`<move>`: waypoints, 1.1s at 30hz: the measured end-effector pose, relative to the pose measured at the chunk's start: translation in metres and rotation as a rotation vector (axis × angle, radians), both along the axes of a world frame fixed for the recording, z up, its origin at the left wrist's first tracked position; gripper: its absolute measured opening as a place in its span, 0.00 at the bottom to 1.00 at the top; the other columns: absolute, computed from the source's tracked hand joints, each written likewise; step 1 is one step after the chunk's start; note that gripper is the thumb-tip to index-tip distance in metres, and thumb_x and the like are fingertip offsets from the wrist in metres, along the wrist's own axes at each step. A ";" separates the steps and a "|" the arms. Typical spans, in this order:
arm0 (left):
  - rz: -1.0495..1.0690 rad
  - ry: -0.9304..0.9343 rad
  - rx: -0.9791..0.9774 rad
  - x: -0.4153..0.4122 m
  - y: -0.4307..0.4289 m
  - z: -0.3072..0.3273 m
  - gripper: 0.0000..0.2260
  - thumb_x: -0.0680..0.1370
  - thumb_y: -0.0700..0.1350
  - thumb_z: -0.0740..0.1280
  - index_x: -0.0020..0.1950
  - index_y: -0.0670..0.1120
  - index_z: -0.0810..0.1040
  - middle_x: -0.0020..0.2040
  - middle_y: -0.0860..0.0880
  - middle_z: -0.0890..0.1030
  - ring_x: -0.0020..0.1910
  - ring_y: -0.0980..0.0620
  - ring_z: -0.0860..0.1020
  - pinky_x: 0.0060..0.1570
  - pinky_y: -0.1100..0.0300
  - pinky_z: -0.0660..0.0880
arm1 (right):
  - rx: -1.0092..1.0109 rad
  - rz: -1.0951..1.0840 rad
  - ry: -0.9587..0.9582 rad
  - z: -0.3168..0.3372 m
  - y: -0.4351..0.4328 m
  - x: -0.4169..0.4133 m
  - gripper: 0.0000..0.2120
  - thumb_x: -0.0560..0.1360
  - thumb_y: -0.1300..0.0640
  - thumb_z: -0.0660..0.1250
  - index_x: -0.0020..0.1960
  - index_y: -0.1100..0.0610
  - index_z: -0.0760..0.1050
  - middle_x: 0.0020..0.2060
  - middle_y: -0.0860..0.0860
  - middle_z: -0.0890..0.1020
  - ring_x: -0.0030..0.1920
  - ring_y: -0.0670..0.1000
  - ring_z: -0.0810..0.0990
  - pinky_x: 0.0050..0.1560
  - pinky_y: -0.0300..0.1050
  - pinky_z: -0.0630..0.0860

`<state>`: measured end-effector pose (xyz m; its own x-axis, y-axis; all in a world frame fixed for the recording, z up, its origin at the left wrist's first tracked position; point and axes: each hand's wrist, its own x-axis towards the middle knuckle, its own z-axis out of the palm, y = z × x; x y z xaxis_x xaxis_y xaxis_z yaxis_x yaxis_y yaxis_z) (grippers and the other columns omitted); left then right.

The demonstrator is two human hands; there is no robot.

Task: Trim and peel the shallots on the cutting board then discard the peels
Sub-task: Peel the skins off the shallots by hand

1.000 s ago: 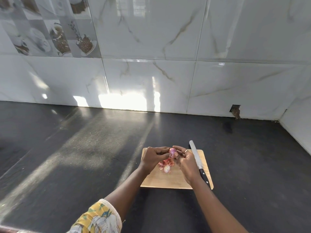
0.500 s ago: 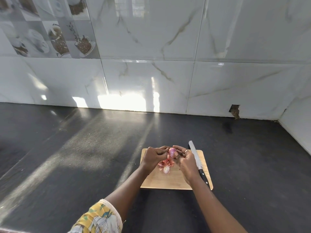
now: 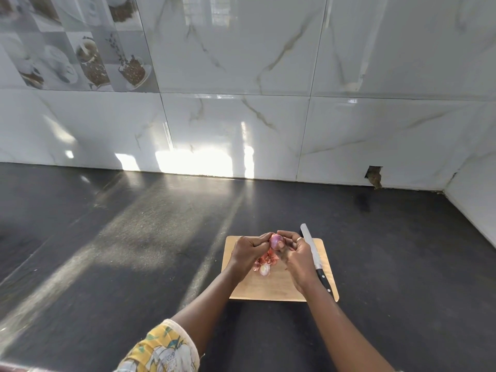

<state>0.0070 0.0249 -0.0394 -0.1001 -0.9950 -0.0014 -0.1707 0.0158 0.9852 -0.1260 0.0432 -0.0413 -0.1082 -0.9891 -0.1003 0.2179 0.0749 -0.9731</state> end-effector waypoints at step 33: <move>0.184 0.283 0.190 -0.014 0.008 -0.003 0.13 0.72 0.34 0.64 0.52 0.44 0.83 0.39 0.51 0.82 0.34 0.58 0.75 0.39 0.64 0.73 | 0.041 -0.062 0.023 0.001 -0.001 0.008 0.08 0.75 0.63 0.68 0.54 0.56 0.76 0.50 0.54 0.83 0.55 0.53 0.81 0.59 0.53 0.78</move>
